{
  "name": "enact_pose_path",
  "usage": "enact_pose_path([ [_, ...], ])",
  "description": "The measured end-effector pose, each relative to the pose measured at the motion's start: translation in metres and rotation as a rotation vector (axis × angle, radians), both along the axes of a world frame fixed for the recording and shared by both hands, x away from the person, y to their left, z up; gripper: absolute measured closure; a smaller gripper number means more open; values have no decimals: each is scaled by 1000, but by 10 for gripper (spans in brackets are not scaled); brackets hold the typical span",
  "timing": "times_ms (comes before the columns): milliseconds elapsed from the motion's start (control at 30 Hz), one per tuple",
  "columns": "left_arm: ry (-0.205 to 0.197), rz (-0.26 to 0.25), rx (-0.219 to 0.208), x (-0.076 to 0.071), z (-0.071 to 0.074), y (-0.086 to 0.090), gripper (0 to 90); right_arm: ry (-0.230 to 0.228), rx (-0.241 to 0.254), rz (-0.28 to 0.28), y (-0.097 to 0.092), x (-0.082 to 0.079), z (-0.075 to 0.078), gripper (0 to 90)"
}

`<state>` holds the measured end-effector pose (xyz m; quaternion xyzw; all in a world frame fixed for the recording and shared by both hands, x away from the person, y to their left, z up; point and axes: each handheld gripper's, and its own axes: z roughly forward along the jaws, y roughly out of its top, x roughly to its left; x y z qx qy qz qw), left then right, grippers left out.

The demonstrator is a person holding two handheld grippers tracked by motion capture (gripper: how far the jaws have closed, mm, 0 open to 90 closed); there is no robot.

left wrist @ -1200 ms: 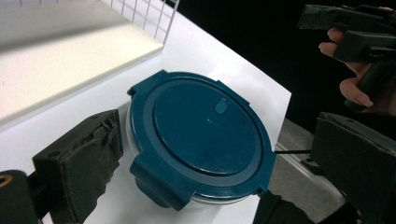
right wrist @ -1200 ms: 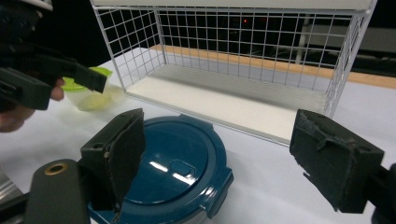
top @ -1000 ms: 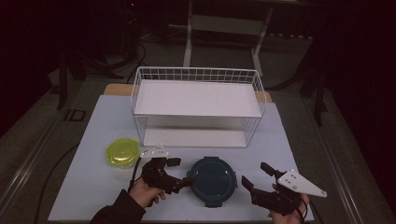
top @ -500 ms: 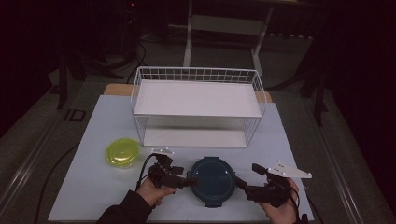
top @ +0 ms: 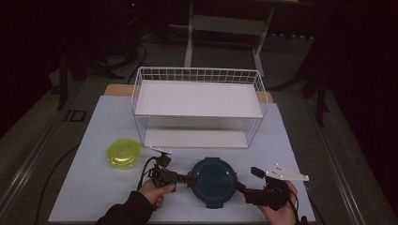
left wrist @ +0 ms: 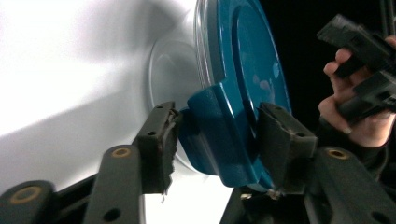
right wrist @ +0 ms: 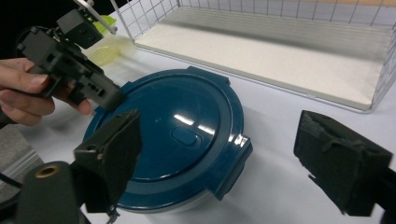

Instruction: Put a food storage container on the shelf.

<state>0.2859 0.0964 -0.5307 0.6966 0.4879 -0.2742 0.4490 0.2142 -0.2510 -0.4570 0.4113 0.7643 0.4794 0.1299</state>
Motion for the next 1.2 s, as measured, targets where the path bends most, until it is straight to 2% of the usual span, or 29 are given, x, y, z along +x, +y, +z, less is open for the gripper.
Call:
enact_pose_path([
  [167, -20, -7, 13, -1, 2, -1, 495, 25, 7, -6, -3, 0, -3, 180],
  [300, -42, -20, 22, -2, 5, -2, 499, 77, 9, -3, -7, 2, -9, 243],
  [500, -114, -47, 34, -10, 12, -3, 516, 147, 18, -22, -12, 8, -19, 305],
  [800, -185, -96, 42, -18, 14, 0, 525, 259, 51, 34, -9, 12, -28, 369],
  [967, -220, -118, 38, -21, 16, -1, 532, 304, 76, 58, -11, 15, -31, 407],
  [1000, -223, -118, 39, -21, 17, -1, 534, 311, 64, 65, -11, 16, -32, 384],
  [1100, -238, -128, 40, -22, 18, -1, 535, 336, 63, 83, -10, 17, -32, 393],
  [1200, -240, -134, 41, -22, 18, -1, 536, 366, 89, 103, -11, 19, -33, 429],
])
